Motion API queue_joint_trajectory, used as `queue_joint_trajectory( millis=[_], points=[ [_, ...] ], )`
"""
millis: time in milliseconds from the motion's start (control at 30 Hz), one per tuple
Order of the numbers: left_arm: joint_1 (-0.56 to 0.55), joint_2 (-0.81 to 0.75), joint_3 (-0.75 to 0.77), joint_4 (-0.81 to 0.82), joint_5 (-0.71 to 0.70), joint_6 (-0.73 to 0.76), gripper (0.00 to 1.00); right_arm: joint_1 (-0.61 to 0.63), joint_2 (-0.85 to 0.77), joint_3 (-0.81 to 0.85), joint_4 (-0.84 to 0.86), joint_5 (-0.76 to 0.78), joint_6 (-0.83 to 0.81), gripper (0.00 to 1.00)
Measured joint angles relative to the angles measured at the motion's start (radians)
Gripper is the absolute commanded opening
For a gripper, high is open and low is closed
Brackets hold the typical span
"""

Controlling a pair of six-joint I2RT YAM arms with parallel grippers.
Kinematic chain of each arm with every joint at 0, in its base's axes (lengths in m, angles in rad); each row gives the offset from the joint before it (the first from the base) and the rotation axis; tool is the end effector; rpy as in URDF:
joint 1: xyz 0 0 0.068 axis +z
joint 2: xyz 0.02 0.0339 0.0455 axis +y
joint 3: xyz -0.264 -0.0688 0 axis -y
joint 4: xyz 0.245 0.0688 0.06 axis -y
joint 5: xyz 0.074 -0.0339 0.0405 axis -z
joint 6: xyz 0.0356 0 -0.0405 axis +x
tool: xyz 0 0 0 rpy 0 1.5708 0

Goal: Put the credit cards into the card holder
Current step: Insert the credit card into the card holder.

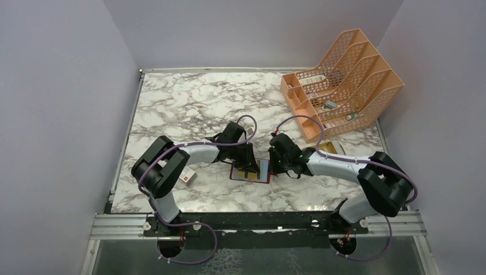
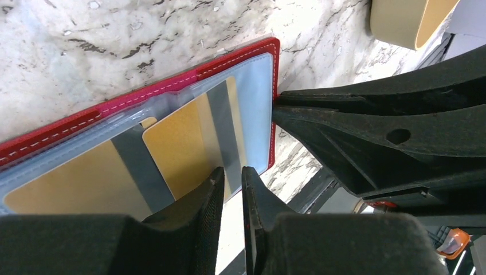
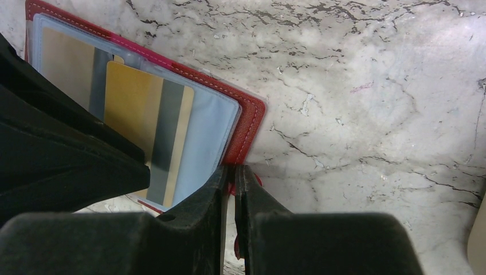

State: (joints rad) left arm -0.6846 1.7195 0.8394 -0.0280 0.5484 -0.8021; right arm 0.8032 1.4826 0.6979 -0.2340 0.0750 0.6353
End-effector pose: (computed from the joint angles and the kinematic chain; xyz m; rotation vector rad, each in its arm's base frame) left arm 0.2405 -0.2203 0.1417 0.1046 2.7709 -1.2141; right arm 0.1894 0.1924 0.1526 -0.1939 2.6401 0.4193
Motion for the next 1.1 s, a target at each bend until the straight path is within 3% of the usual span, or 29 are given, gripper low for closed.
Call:
queue_joint_trajectory(
  millis=[133,433,767,1100],
  points=[
    [-0.004,0.002,0.003,-0.003,-0.010,0.000,0.38,0.000,-0.003,0.000,-0.001,0.001,0.000,0.11],
    [-0.005,-0.085,0.046,-0.108,-0.133,0.046,0.48,0.001,-0.010,-0.006,-0.004,0.000,0.000,0.10],
    [-0.005,-0.090,0.048,-0.154,-0.201,0.077,0.48,0.001,-0.019,-0.016,0.000,0.000,0.000,0.10],
    [-0.005,-0.058,0.032,-0.095,-0.173,0.063,0.38,0.001,-0.019,-0.019,0.004,0.000,0.001,0.09]
  ],
)
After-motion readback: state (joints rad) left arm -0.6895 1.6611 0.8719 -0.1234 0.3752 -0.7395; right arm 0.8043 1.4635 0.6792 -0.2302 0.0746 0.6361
